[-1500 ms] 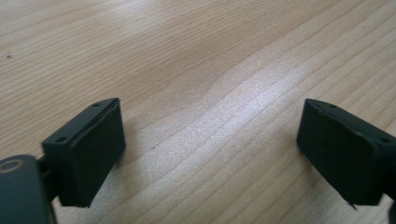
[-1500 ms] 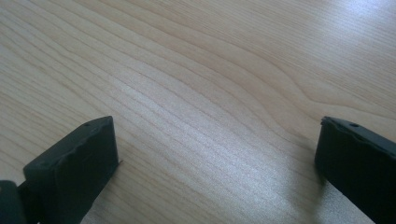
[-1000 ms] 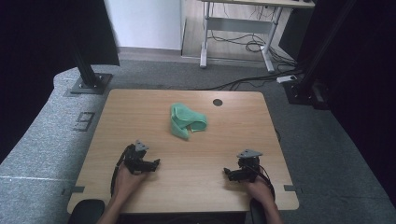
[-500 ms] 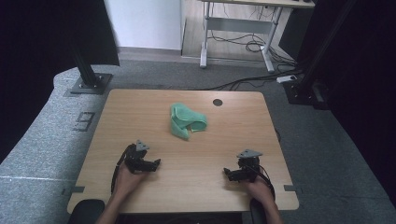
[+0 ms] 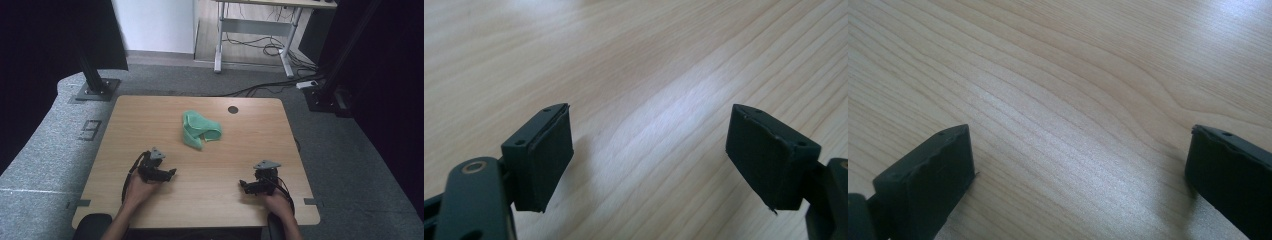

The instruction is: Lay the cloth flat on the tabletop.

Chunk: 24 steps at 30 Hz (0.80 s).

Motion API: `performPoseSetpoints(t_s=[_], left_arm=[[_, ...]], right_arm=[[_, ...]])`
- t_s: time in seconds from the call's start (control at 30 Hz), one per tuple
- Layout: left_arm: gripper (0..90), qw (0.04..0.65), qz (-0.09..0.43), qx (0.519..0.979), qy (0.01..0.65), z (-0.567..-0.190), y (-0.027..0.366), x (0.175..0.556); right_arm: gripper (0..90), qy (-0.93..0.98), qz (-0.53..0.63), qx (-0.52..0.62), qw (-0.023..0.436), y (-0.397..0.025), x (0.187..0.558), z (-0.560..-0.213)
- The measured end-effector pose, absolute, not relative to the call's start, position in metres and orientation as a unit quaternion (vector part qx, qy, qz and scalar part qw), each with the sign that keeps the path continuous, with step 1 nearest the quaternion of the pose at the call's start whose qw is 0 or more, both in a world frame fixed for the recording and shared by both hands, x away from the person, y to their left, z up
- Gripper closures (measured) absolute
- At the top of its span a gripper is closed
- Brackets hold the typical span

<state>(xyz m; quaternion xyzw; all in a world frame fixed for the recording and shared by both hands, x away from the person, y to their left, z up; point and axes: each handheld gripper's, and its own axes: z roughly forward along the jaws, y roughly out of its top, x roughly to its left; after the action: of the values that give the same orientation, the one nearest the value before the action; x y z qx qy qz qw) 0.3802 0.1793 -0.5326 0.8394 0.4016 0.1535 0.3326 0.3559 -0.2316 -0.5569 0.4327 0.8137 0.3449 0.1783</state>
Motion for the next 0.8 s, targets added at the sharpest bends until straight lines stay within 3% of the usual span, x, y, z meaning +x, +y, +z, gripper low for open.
performPoseSetpoints(t_s=[0.8], left_arm=[[33.8,0.357,0.139,0.846,0.370,-0.517,0.145,0.408]], right_arm=[[0.0,0.814,0.345,0.433,0.178,-0.232,0.356,-0.557]])
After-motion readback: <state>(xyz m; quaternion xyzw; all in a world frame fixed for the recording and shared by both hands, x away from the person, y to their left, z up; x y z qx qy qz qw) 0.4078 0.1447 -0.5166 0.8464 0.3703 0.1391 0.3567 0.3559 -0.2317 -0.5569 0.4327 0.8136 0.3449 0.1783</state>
